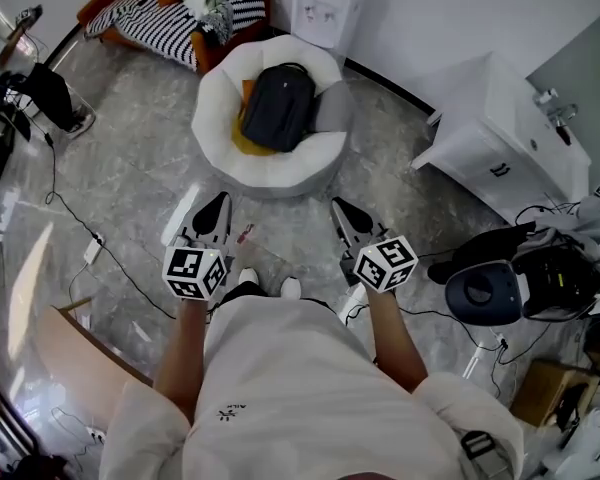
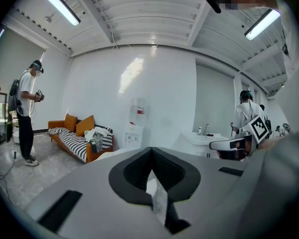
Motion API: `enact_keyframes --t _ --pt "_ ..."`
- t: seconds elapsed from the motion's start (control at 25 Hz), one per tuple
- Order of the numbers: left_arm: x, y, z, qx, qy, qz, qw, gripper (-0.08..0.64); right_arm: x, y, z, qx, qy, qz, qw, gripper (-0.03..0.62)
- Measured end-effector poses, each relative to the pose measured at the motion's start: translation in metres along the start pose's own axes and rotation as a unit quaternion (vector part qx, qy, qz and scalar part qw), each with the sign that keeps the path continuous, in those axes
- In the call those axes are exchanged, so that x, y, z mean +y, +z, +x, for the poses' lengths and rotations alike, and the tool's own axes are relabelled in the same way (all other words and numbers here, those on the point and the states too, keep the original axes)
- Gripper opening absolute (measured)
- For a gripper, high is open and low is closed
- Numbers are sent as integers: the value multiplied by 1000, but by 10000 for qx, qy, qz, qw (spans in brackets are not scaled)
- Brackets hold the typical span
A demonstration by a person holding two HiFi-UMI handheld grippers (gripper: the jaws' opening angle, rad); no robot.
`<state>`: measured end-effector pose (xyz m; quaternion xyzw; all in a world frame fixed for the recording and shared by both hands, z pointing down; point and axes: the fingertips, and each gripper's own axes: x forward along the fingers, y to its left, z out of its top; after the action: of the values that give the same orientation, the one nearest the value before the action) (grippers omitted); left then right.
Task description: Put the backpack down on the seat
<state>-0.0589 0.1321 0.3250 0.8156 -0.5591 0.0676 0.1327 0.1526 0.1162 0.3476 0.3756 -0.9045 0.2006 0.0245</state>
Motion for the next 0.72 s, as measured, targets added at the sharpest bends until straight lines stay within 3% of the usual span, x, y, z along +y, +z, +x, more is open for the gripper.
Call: enact_keyframes --t 0.72 --pt "46 14 -30 -121 -323 35 9994 17 52 6 23 -20 -334 -246 9991 24"
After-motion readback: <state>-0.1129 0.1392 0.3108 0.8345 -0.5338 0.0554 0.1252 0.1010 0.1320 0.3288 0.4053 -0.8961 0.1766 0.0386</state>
